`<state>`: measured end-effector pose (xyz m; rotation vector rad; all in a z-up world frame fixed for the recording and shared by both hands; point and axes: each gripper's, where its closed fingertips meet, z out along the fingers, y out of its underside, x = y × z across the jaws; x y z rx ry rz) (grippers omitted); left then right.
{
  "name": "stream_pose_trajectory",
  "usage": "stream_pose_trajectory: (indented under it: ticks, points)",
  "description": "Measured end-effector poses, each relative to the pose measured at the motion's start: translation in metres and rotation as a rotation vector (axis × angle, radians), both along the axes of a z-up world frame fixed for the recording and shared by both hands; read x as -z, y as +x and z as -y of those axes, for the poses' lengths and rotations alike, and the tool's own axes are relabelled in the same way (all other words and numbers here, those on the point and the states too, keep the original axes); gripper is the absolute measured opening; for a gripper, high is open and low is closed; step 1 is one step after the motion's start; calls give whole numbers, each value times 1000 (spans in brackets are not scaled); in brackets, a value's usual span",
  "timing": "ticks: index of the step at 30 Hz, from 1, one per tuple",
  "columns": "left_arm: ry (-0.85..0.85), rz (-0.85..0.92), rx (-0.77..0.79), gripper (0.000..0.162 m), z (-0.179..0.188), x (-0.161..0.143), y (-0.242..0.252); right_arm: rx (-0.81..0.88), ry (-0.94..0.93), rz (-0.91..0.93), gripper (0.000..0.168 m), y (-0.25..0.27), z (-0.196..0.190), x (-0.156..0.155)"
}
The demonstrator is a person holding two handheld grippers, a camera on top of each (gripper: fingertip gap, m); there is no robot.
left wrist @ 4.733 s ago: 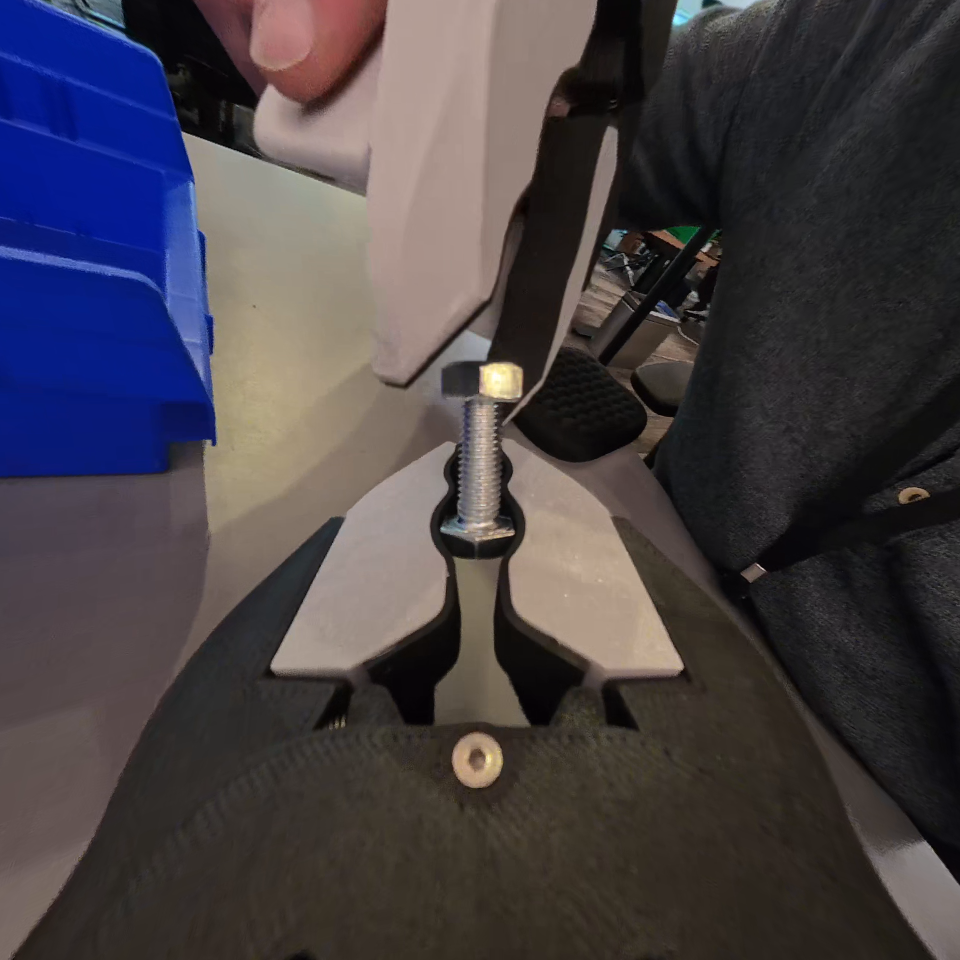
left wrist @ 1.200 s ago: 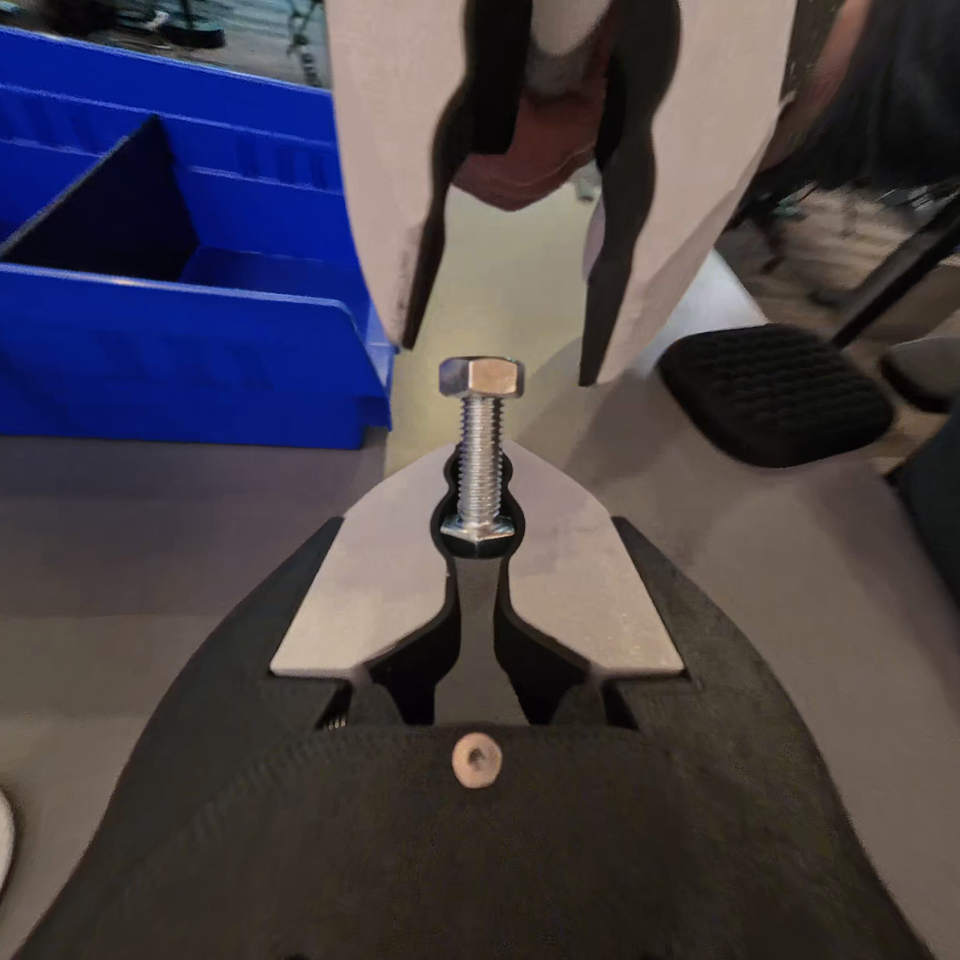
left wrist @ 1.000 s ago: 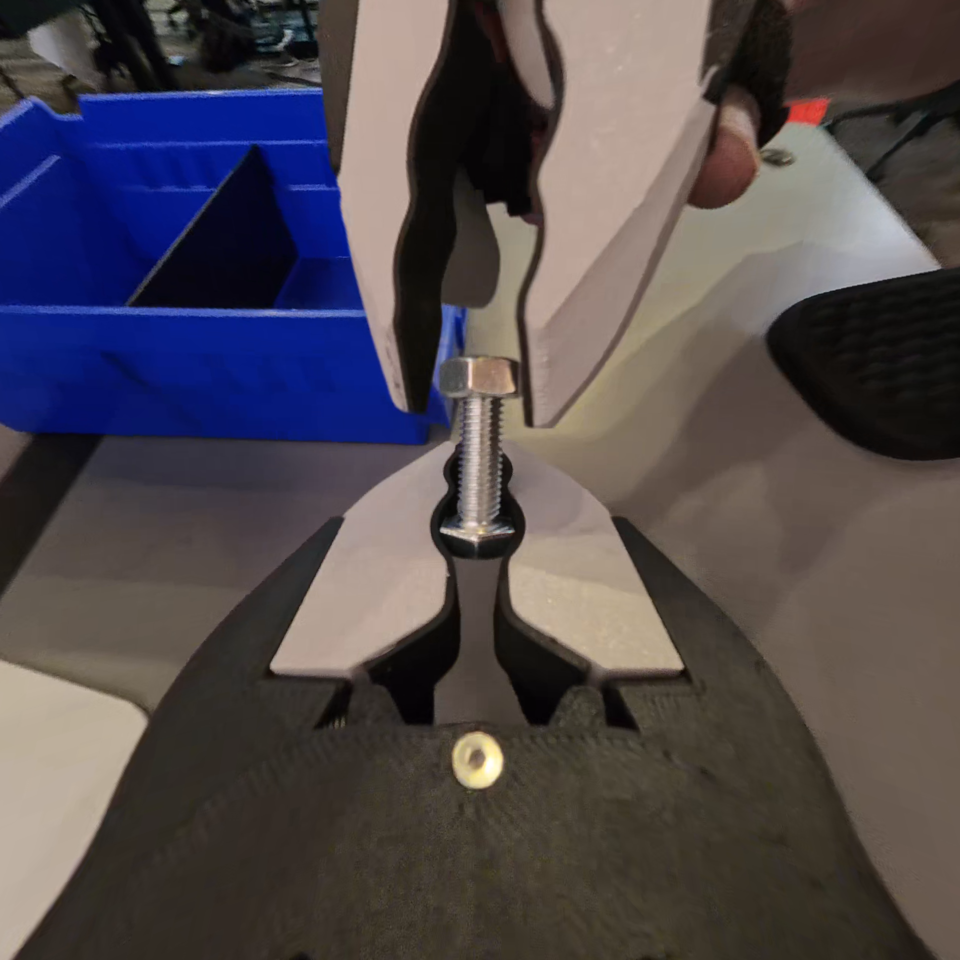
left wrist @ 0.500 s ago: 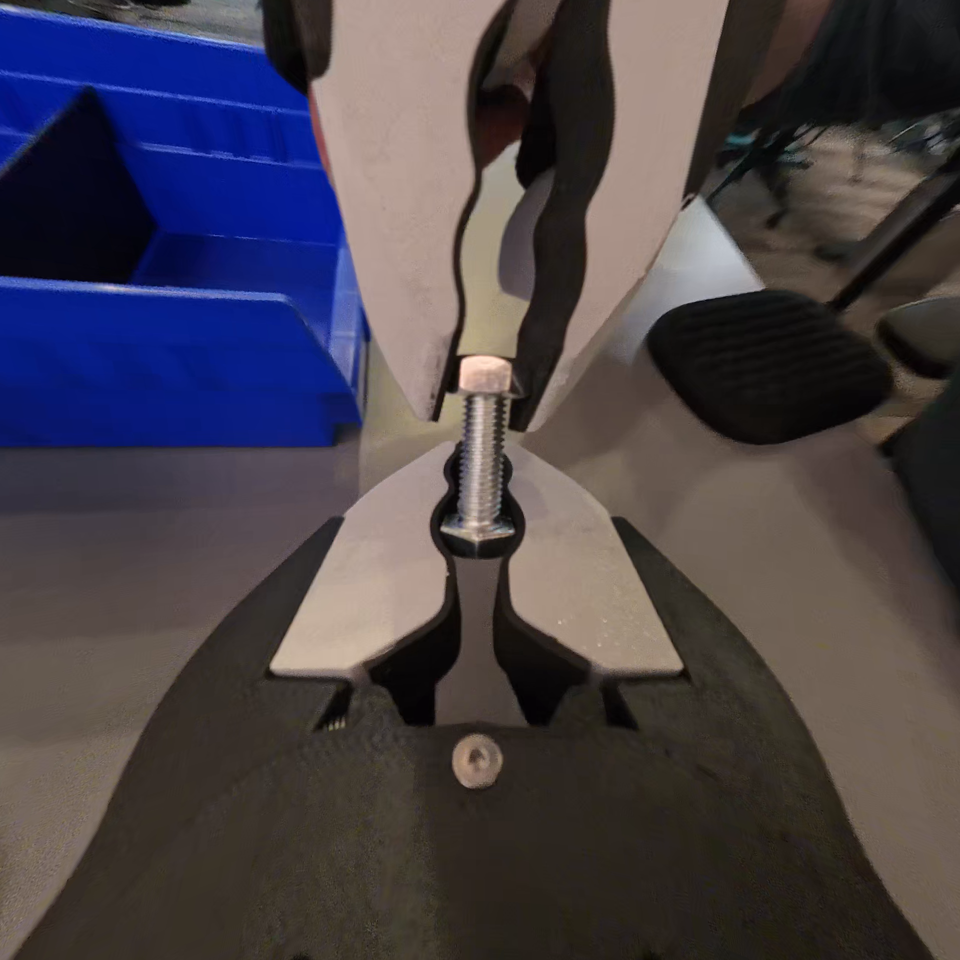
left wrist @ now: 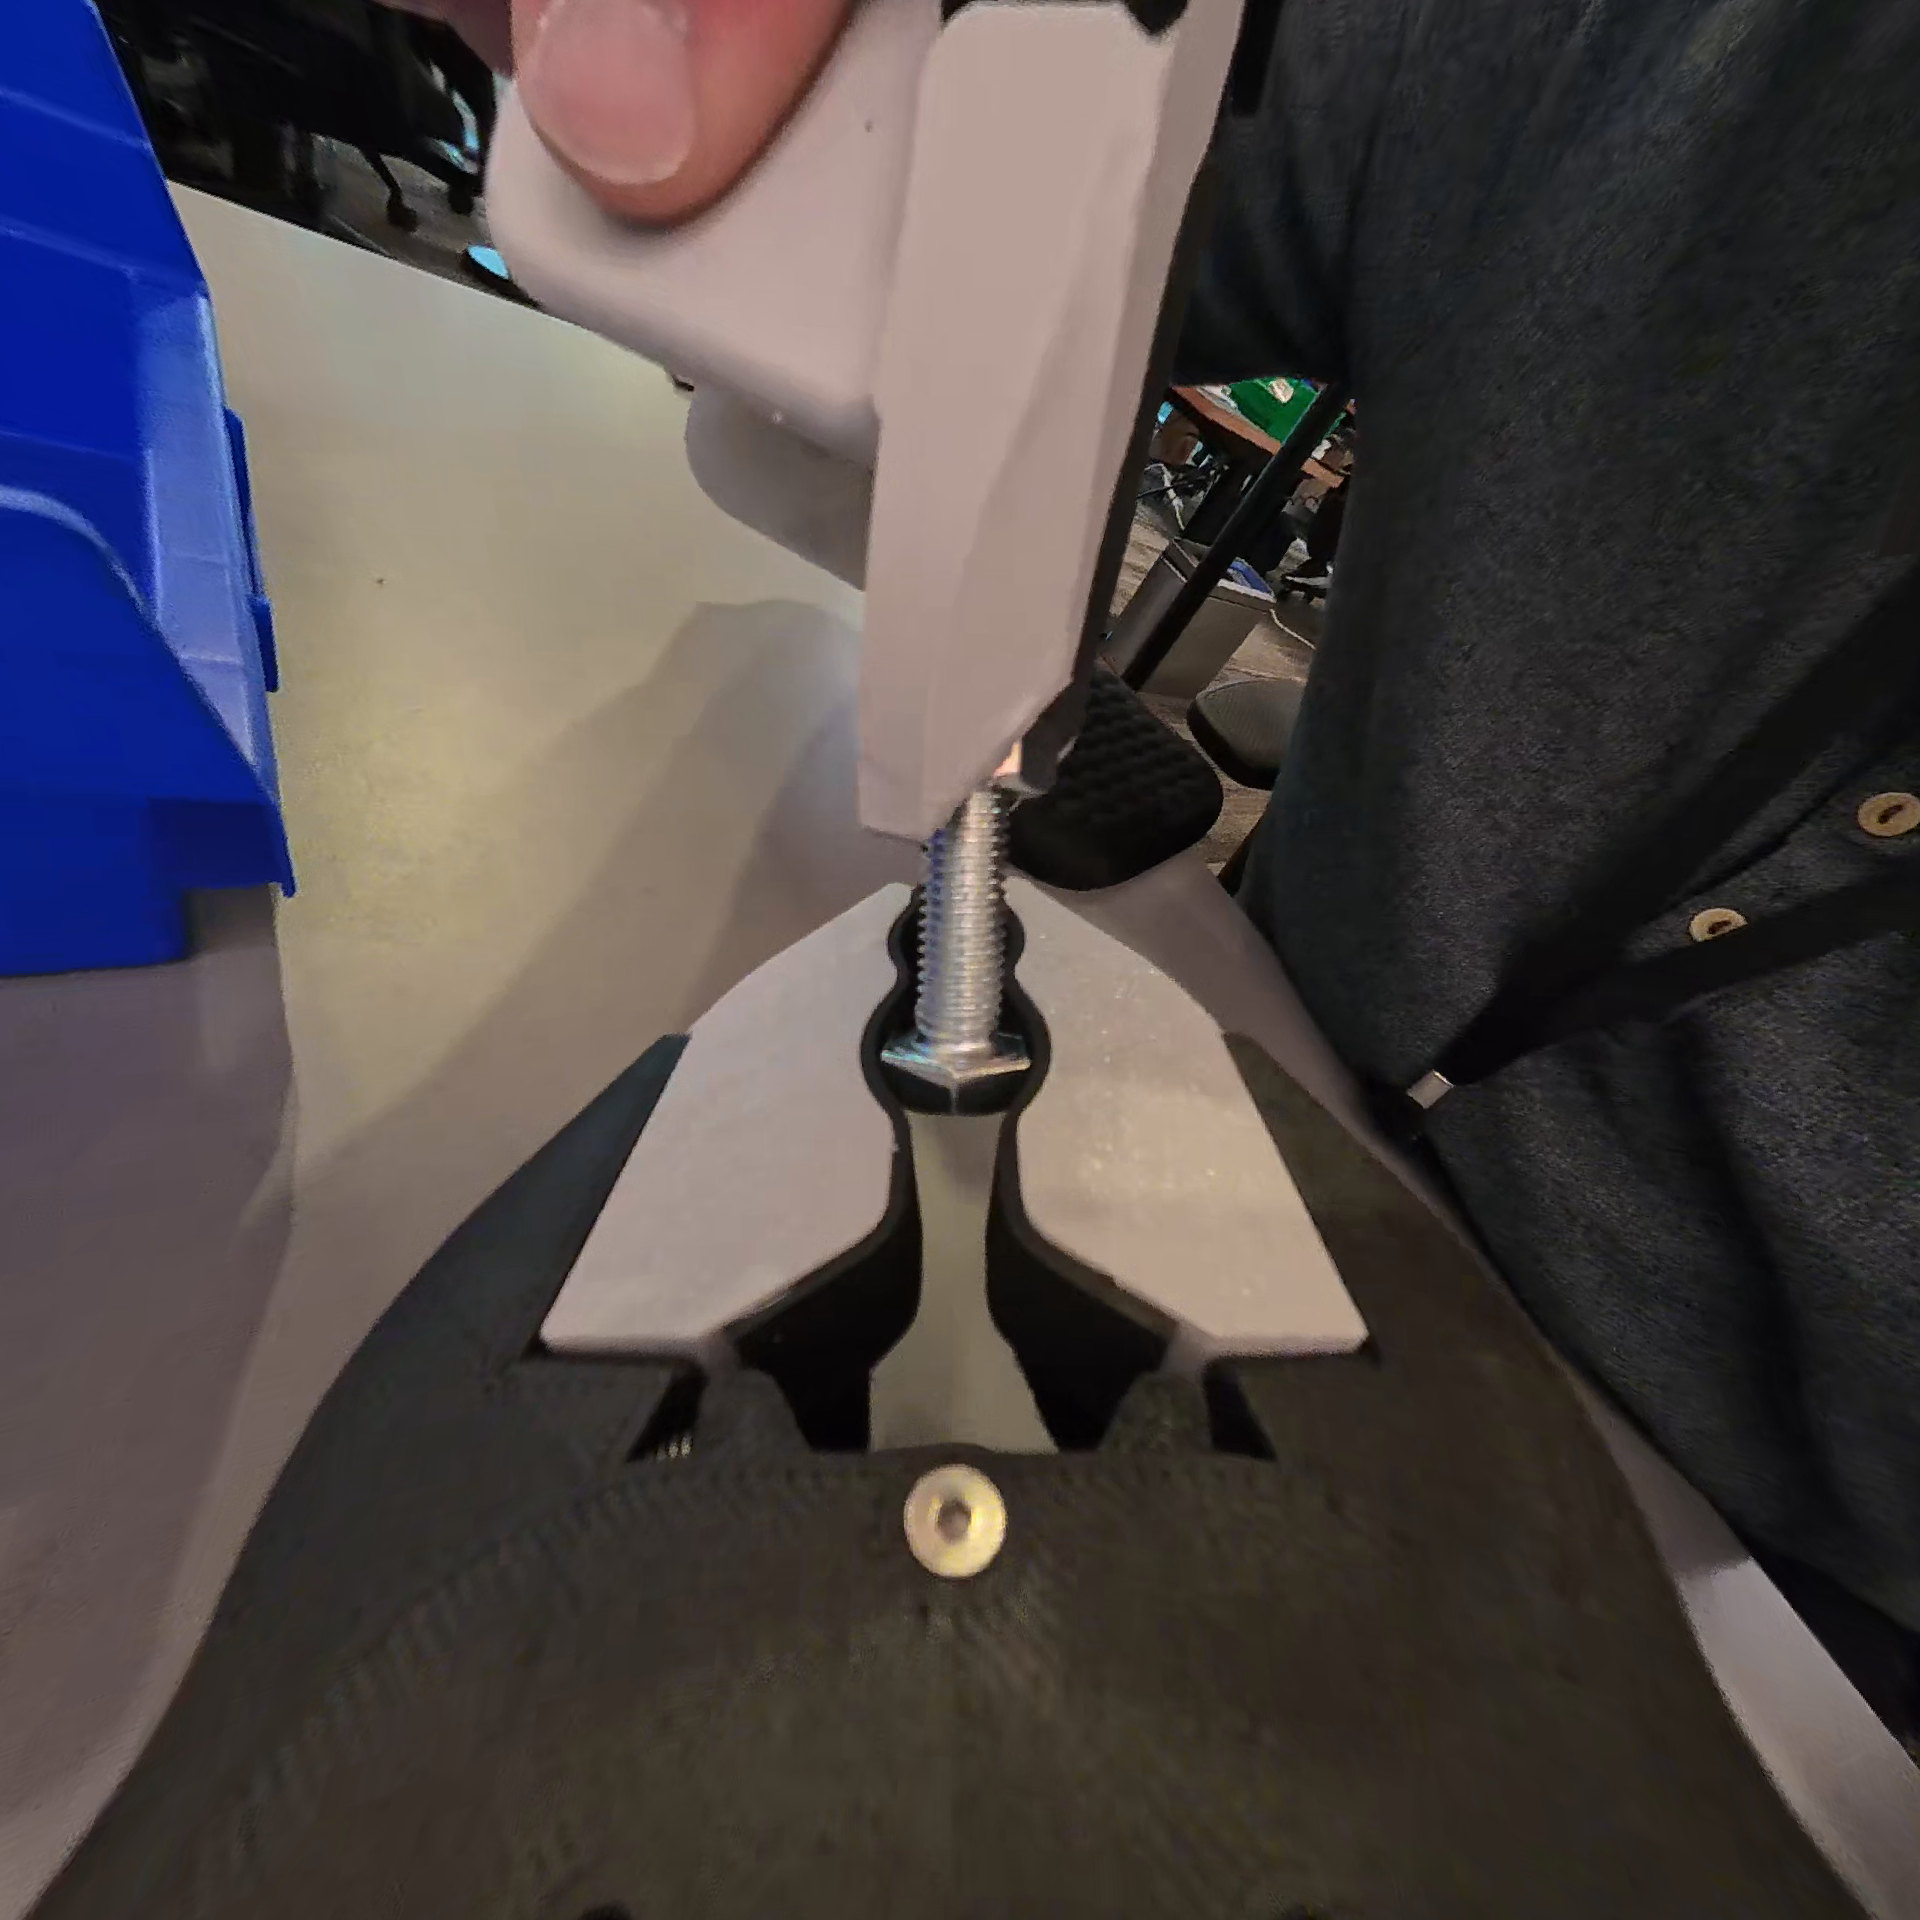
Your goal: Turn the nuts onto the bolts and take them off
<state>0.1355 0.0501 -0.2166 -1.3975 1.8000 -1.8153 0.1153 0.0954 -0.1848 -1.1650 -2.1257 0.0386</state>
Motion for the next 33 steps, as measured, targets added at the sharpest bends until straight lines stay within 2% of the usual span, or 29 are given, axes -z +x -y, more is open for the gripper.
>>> stream_pose_trajectory:
  ticks: [11,17,21,28,33]
  points:
    - [-136,59,174,9,23,-12,-13,-118,190,56,18,-8,13,-6]
    - [-116,66,152,9,22,-12,-11,-90,128,22,18,-8,12,-8]
    - [-121,73,155,9,22,-13,-12,-83,166,31,18,-9,11,-9]
    - [-132,110,86,9,9,-18,-9,83,164,-86,18,2,-8,-24]
    - [-97,91,15,10,-3,-13,-5,389,104,-179,18,57,-52,-47]
